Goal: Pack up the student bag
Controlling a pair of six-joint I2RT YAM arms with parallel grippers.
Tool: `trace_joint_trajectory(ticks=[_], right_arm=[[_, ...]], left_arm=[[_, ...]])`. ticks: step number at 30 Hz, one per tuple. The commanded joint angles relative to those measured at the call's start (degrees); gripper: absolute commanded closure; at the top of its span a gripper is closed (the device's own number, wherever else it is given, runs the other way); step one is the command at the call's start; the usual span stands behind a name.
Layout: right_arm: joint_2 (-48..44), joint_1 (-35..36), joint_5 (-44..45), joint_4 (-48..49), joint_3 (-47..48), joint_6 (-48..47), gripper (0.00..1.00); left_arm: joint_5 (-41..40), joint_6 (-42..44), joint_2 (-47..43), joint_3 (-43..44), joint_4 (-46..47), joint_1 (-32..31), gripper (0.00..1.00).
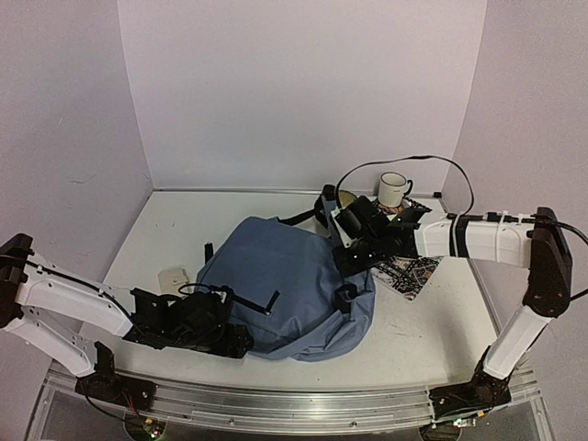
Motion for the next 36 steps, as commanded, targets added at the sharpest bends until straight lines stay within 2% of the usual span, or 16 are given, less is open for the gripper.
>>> trace_joint_trajectory(ticks=[1,4,7,11,16,19,27,31,36], right_arm=[[-0.91,0.20,1.22,1.32,0.76,1.14,0.53],[-4.46,0.26,0.68,1.16,1.31,1.14,0.33],[-7.69,0.38,0.01,0.41,1.87,2.25,0.21],[-11.32,1.71,-0.68,0.09,1.73,4.11,0.16],[-12.03,4.61,-5.45,2.80,0.90,6.62,0.16],[-10.71,6.44,-9.57,6.74,-0.49,8.57,0.18],[-1.73,10.79,-17.50,13.89,-2.45,11.69,0.37],[2.92,11.04,-17.89,15.63,-2.65,12.30,0.45],[6.41,11.80,-20.48,15.57,-2.35,12.88,0.61]], left_arm=[[-4.57,2.34,-1.33,5.00,5.32,-2.60,0.14],[-6.35,2.96,-4.25,4.82,5.00,-2.71,0.07],[-9.21,3.83,-6.45,5.50,1.61,-2.74,0.02],[-14.89,3.95,-9.74,7.21,-7.41,-2.71,0.01],[-19.32,3.94,-15.05,8.10,-15.14,-2.65,0.01],[-20.97,4.61,-17.19,9.38,-17.56,-2.61,0.02],[-23.86,6.47,-20.29,13.64,-20.66,-2.64,0.09],[-25.10,8.69,-15.22,17.10,-20.43,-2.63,0.12],[-24.94,10.34,-7.19,21.25,-18.86,-2.05,0.16]])
